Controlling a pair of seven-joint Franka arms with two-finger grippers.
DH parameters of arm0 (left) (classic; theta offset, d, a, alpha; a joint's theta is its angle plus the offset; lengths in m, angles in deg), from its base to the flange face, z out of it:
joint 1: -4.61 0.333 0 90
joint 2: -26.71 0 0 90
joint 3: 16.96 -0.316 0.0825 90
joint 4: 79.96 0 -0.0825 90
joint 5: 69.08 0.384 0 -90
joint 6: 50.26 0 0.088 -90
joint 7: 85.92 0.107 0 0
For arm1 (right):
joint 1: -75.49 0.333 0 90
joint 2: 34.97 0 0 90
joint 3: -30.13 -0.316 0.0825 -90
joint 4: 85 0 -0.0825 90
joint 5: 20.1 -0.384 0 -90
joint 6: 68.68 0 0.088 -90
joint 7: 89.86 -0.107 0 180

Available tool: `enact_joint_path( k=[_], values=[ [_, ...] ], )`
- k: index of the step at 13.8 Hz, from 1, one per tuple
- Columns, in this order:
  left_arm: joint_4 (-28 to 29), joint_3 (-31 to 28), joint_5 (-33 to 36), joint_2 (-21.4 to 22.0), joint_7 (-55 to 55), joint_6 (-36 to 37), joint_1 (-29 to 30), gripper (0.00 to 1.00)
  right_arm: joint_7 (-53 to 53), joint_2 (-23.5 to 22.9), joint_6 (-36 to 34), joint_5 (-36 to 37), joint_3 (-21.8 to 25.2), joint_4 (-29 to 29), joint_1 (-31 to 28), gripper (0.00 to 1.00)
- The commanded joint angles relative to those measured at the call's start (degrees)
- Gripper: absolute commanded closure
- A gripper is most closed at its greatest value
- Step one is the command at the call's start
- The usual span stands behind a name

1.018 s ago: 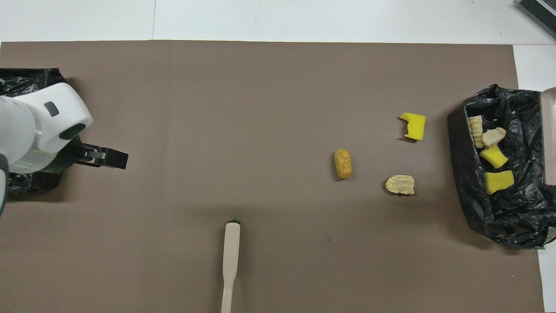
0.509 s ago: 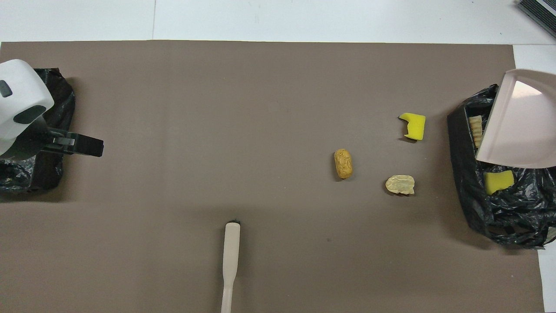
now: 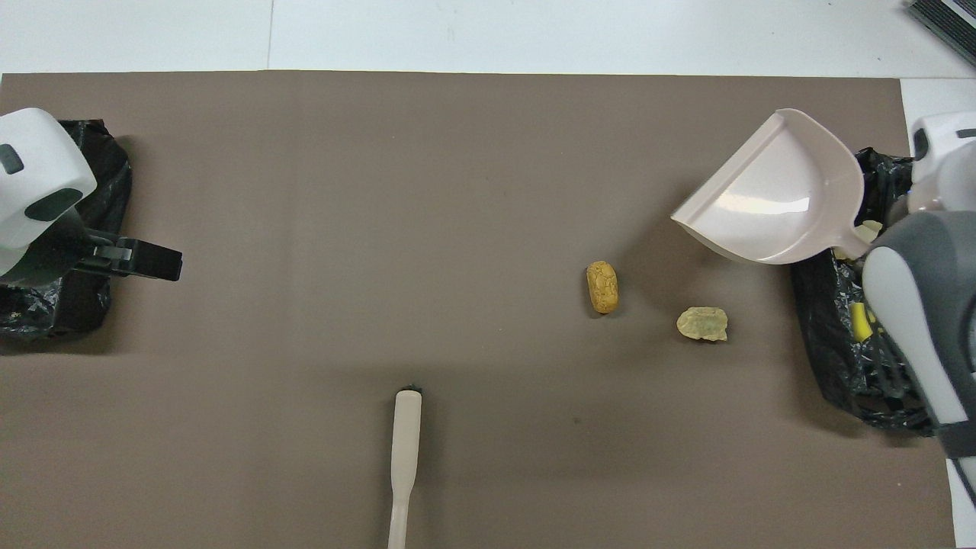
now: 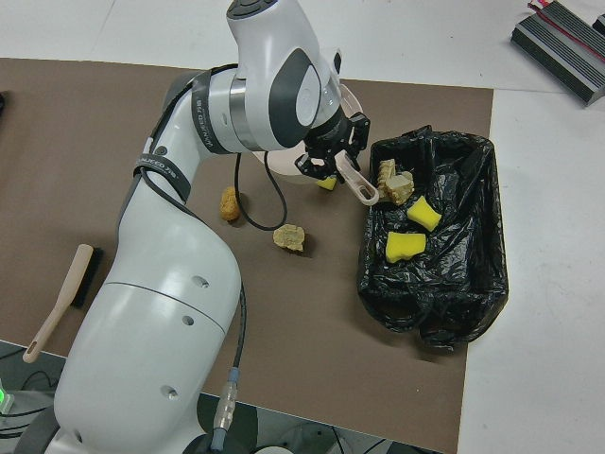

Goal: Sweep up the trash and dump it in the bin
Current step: 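Set the dustpan back on the mat with the right gripper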

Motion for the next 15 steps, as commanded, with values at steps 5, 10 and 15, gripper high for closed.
enact_joint_path(
  k=[5, 10, 15],
  values=[
    [-0.77, 0.21, 0.1, -0.11, 0.53, 1.24, 1.29, 0.0, -36.65, -4.42, 2.06, -8.07, 0.13, 2.23, 16.22, 1.0],
    [-0.85, 0.3, 0.1, -0.11, 0.09, 1.51, 1.38, 0.0, -59.34, -13.03, 2.59, -13.78, 0.04, 9.79, 26.42, 1.0],
    [-0.77, 0.3, 0.1, 0.15, 0.09, 1.51, 2.44, 0.0, -75.71, -25.51, 7.05, -14.76, 0.04, 21.92, 35.39, 1.0]
  ],
)
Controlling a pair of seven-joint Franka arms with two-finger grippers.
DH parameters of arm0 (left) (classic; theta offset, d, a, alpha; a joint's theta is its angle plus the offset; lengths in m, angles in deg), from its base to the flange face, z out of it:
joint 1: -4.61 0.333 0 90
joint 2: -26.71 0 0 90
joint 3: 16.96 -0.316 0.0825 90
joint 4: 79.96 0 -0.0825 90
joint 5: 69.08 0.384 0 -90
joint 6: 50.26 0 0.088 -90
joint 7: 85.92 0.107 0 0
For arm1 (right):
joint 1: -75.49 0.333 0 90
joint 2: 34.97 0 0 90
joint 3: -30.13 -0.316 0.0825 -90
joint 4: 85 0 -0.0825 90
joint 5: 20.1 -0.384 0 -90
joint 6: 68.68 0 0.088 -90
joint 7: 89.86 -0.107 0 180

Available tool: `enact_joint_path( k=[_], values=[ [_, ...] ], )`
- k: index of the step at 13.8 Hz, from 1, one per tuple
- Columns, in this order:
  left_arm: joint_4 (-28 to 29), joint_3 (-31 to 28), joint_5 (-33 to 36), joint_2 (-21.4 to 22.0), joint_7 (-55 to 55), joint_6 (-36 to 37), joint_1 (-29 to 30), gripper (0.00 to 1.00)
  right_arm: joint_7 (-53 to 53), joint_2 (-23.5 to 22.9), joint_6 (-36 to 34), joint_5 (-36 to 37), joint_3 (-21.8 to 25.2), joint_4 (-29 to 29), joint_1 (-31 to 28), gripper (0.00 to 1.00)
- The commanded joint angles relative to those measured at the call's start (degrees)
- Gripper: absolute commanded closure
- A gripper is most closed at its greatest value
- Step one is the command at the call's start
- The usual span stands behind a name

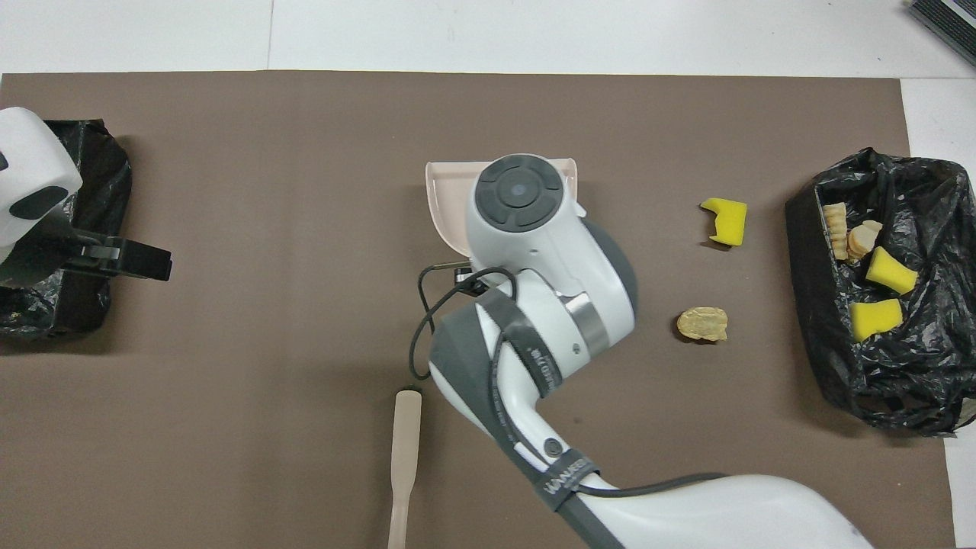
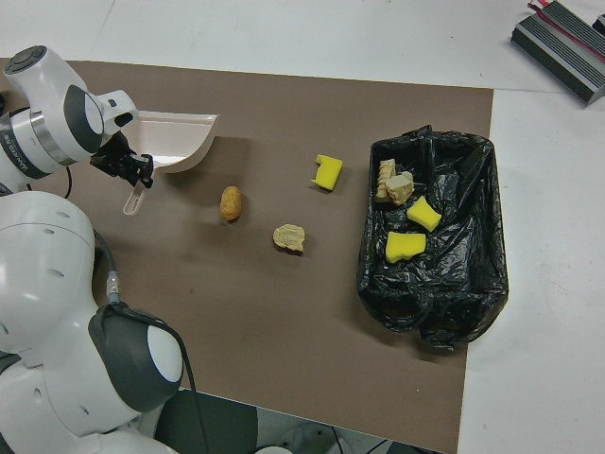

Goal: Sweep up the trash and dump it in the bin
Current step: 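Set the dustpan back on the mat with the right gripper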

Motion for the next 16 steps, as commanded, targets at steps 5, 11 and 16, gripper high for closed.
enact_joint_path(
  k=[5, 11, 16],
  values=[
    [-0.59, 0.52, 0.11, 0.14, 0.23, 0.68, 1.44, 0.0, -3.2, -8.02, 4.45, -2.89, -1.13, 5.78, 2.61, 1.0],
    [-0.59, 0.52, 0.19, 0.14, 0.41, 0.41, 1.44, 0.0, -3.29, -6.98, 4.62, -4.48, -1.49, 5.69, 4.45, 0.0],
    [-0.59, 0.52, 0.19, 0.14, 0.23, 0.76, 1.96, 0.0, -6.35, 1.7, 1.28, -5.36, -1.57, -2.28, 6.47, 0.0]
  ],
)
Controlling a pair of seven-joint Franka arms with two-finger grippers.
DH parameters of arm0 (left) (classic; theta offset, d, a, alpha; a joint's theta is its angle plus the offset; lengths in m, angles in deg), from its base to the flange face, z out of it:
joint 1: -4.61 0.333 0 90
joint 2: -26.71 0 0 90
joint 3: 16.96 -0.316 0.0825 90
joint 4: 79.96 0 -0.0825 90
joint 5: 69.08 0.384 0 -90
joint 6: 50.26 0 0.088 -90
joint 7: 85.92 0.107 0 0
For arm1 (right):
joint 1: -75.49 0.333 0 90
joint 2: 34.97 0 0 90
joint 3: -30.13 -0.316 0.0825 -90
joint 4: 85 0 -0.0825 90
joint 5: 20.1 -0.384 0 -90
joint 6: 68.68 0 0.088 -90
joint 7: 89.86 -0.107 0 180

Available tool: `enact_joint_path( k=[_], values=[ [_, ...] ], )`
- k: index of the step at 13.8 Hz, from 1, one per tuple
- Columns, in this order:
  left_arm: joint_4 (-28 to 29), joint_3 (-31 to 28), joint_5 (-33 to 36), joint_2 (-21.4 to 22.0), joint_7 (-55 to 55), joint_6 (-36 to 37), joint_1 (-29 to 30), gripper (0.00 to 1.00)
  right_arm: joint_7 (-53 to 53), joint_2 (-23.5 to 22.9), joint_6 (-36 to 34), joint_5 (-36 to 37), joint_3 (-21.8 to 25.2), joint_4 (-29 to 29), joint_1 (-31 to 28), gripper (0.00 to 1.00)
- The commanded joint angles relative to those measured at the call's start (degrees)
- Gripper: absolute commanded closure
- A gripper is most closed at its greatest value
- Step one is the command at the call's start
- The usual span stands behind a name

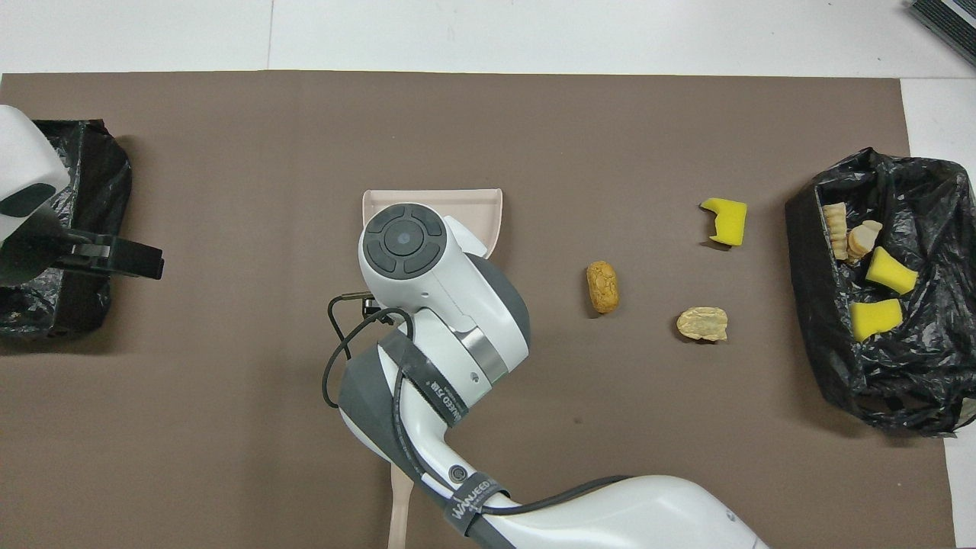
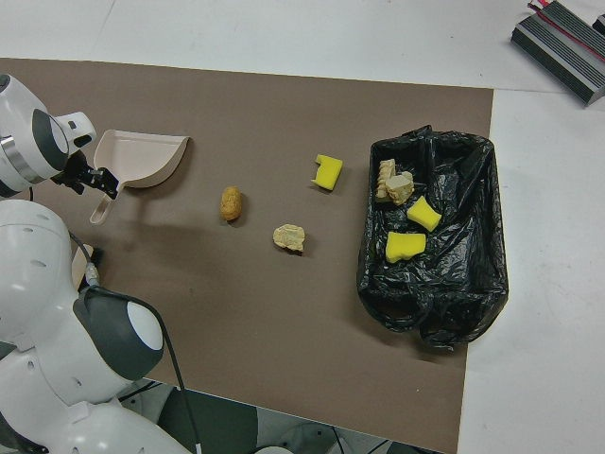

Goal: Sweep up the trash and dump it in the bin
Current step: 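Set the dustpan back on the mat with the right gripper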

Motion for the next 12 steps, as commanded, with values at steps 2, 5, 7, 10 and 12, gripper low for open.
enact_joint_path(
  k=[2, 5, 7, 10, 12],
  values=[
    [-0.59, 0.68, 0.19, 0.14, 0.14, 0.88, 1.89, 0.0, -7.21, 10.35, 0.43, -1.06, -0.25, -12.56, 2.87, 0.0],
    [-0.59, 0.68, 0.19, 0.14, 0.58, 0.36, 1.71, 0.0, -14.42, 15.01, 3.14, -1.32, -0.34, -19.59, 7.78, 0.0],
    [-0.41, 0.68, 0.19, 0.05, 0.67, -1.48, 1.28, 0.0, -17.24, 18.61, 8.05, -1.85, -0.34, -26.52, 10.51, 0.0],
    [1.16, 0.95, 0.11, -0.38, 0.32, -5.0, -0.38, 0.0, -21.19, 25.03, 16.76, -4.13, -0.34, -39.35, 14.21, 0.0],
    [3.88, 0.95, 0.11, -0.82, 0.06, -8.76, -3.1, 0.0, -23.39, 26.45, 18.96, -5.1, -0.34, -43.42, 17.1, 0.0]
  ],
)
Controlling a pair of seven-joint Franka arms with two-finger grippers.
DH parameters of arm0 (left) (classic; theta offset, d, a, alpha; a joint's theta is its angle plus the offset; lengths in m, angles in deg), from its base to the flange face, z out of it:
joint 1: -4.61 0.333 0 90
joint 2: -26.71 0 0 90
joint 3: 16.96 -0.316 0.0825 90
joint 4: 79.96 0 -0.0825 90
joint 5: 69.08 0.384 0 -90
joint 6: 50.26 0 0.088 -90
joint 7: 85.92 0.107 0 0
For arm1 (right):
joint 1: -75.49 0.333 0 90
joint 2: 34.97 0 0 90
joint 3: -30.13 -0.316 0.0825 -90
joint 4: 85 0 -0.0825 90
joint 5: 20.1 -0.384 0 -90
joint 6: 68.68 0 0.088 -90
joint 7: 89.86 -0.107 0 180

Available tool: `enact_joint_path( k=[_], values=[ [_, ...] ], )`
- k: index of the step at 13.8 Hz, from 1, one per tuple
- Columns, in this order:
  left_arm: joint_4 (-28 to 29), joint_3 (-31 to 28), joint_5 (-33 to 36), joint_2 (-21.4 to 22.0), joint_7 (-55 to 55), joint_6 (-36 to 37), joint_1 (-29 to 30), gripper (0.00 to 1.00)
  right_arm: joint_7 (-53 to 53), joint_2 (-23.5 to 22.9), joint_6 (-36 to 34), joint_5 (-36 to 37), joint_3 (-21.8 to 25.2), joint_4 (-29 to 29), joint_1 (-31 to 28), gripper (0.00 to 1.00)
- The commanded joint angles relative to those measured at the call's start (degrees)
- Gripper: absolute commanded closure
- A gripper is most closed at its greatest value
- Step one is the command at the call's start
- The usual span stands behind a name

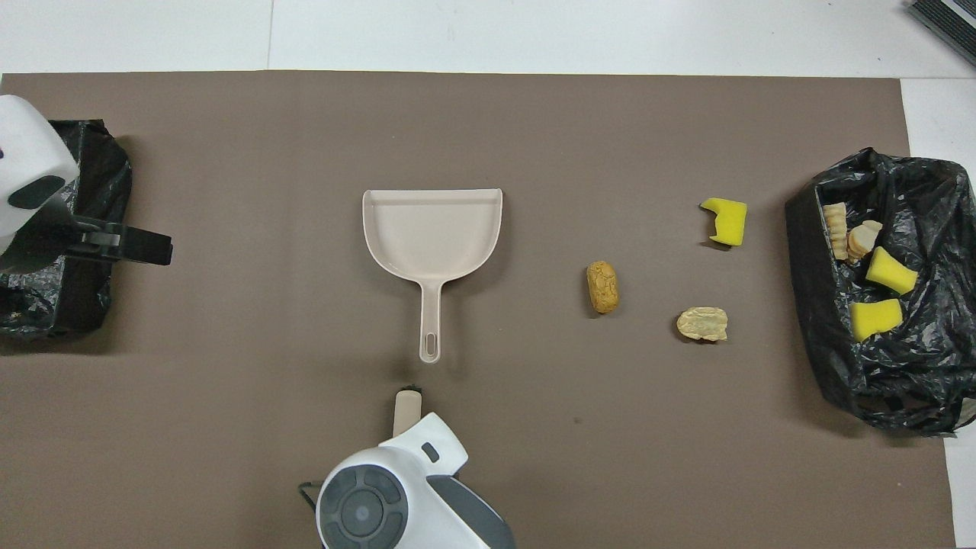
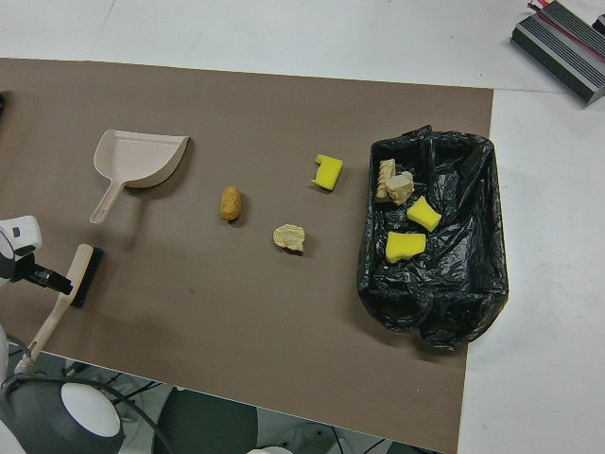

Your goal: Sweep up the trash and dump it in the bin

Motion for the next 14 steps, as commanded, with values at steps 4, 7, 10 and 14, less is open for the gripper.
enact_joint_path(
  k=[4, 7, 10, 14],
  values=[
    [10.72, -0.35, -0.02, -1.06, -3.67, -12.92, -10.51, 0.0, -6.14, 5.22, 9.69, -2.28, 0.02, -11.99, 5.56, 0.0],
    [13.8, -0.35, -0.02, -4.14, -10.02, -18.29, -16.84, 0.0, -5.88, 5.31, 9.6, -2.54, -0.24, -12.08, 5.74, 0.39],
    [14.51, -0.35, -0.02, -9.66, -14.65, -21.89, -23.26, 0.0, -3.69, 5.22, 8.82, -5.26, -0.15, -11.99, 5.74, 1.0],
    [18.2, -0.35, -0.02, -13.1, -20.3, -30.17, -26.0, 0.0, -2.63, 4.96, 8.2, -4.92, -0.06, -11.73, 5.47, 1.0]
  ],
)
